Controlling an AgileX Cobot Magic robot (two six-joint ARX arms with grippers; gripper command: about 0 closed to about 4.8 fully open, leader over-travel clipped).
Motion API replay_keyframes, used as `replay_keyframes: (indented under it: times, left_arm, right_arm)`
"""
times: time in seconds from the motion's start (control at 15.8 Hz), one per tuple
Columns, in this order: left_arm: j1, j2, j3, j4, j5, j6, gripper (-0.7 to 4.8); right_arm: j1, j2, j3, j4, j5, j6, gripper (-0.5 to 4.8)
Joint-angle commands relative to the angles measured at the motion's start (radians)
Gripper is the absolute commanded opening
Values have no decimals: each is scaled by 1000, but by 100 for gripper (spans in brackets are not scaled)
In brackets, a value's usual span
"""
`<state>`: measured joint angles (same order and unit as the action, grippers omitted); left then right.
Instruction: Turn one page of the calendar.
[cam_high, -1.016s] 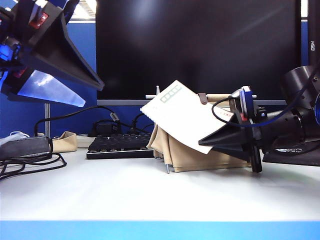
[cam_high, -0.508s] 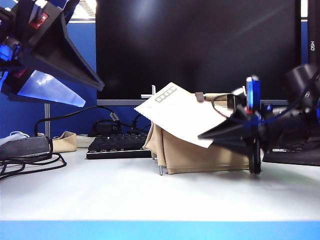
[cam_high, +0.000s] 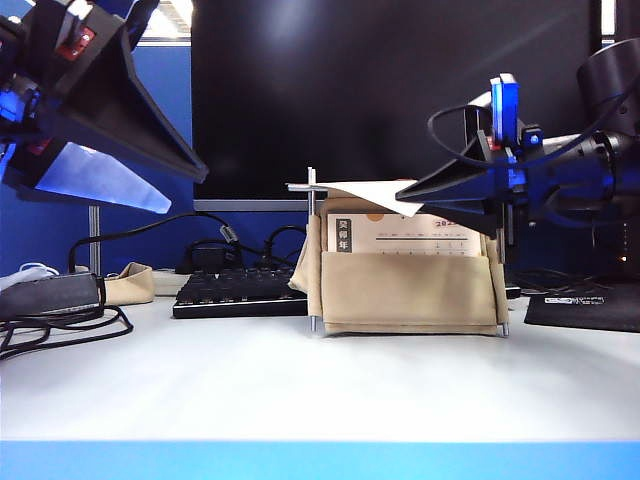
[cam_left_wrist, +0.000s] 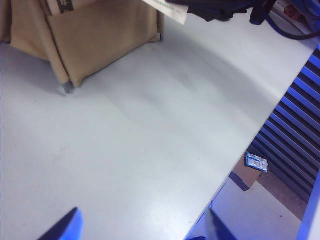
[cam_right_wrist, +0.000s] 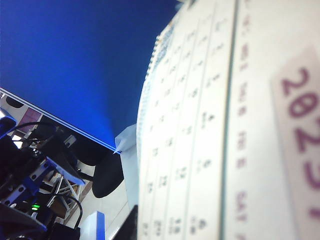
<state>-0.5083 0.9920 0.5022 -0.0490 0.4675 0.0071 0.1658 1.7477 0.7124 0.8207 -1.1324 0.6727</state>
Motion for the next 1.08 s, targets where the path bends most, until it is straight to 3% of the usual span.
replay_keyframes:
  times: [0.06, 0.38, 0.57, 0.7, 1.08]
  left_arm:
    - [0, -2, 6, 6, 0, 4, 323]
    - [0, -2, 6, 6, -4, 23, 323]
    - [0, -2, 6, 6, -12, 43, 323]
    - [0, -2, 6, 7, -26, 46, 323]
    - [0, -2, 6, 6, -30, 46, 323]
  right_arm:
    - [0, -21, -35, 15, 23, -20, -7]
    - [-2, -163, -101, -63, 126, -138, -7]
    - [-2, -327, -101, -381, 290, -383, -7]
    - [-2, -393, -101, -509, 378, -478, -7]
    - [-2, -435, -101, -597, 558, -547, -7]
